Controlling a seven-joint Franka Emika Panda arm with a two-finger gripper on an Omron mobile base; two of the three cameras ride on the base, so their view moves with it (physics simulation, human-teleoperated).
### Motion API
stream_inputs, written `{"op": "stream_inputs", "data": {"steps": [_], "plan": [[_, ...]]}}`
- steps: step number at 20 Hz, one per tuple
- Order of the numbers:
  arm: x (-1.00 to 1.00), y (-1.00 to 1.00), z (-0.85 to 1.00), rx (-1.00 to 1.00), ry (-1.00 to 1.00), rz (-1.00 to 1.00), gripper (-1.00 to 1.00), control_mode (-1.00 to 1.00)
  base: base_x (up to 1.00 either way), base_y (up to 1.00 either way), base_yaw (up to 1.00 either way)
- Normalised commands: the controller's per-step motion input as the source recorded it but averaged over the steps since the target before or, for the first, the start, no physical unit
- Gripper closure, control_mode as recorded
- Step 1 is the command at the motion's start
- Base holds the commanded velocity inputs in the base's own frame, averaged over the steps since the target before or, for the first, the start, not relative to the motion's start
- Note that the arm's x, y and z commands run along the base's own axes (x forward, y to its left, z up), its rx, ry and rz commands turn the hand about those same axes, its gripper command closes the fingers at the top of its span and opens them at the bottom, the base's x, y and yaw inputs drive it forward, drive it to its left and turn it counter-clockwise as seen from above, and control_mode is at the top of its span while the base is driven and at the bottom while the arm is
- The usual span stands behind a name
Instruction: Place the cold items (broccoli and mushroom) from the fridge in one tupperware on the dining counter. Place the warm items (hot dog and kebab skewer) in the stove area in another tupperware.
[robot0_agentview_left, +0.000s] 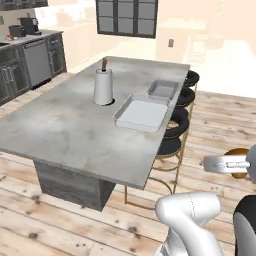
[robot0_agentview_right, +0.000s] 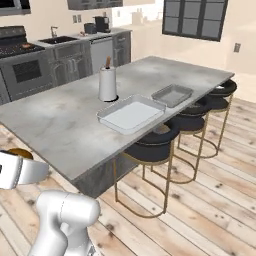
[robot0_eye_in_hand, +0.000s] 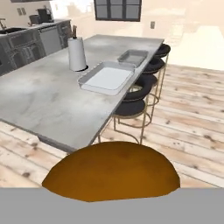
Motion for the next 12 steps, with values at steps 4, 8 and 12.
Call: {"op": "stream_inputs", "data": {"steps": [4,8,12], "plan": [[0.00,0.00,0.00,0.00,0.00,0.00,1.00,1.00,0.34,-0.75,0.50],[0.00,0.00,0.00,0.00,0.00,0.00,1.00,1.00,0.49,-0.50,0.72],[0.00,0.00,0.00,0.00,0.00,0.00,1.00,1.00,0.50,-0.52,0.71]]}}
